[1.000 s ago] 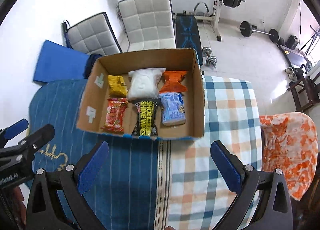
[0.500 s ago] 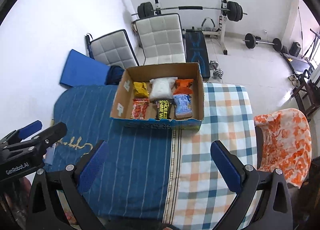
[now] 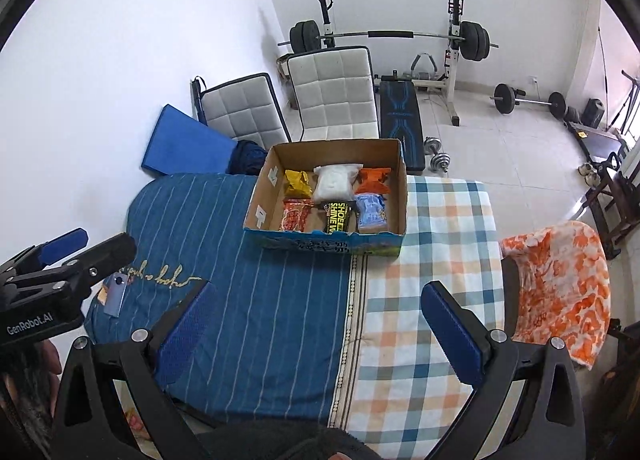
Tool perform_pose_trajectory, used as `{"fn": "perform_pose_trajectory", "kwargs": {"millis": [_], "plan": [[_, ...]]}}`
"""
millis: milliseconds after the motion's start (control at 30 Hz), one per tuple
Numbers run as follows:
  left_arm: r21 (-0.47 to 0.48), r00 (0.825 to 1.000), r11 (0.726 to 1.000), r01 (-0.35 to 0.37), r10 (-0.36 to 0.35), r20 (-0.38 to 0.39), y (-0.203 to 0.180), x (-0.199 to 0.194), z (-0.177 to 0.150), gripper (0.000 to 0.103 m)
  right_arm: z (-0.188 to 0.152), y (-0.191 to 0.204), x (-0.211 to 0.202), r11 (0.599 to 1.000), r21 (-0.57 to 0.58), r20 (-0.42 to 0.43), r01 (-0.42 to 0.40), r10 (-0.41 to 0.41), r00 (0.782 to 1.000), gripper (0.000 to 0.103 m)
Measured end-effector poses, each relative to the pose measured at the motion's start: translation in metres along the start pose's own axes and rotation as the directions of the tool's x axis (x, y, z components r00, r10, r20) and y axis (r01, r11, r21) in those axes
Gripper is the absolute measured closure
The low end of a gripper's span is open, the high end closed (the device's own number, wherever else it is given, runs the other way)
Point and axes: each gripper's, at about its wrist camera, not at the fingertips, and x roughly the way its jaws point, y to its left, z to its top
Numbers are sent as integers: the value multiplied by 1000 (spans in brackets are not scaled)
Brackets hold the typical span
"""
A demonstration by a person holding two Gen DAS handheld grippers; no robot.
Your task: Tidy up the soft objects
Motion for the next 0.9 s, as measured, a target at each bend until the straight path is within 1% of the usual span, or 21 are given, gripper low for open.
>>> {"fn": "perform_pose_trajectory", "kwargs": {"millis": [133,433,700,900], "plan": [[3,999,1000,-5,5,34,-3,-7,1,0,5,-4,-7,1000,12,27,15,-15,1000,0],[-6,996,999,-44,44,76,-2,-8,5,0,20,-6,-21,996,20,115,91,-92,989,0],[-12,990,996,-87,87,106,-2,-9,5,0,25,-5,-22,994,20,133,107,-108,985,0],[-20,988,995,-93,95,119,-1,-12,4,0,26,-5,-23,994,17,136,110,-112,984,0]]}}
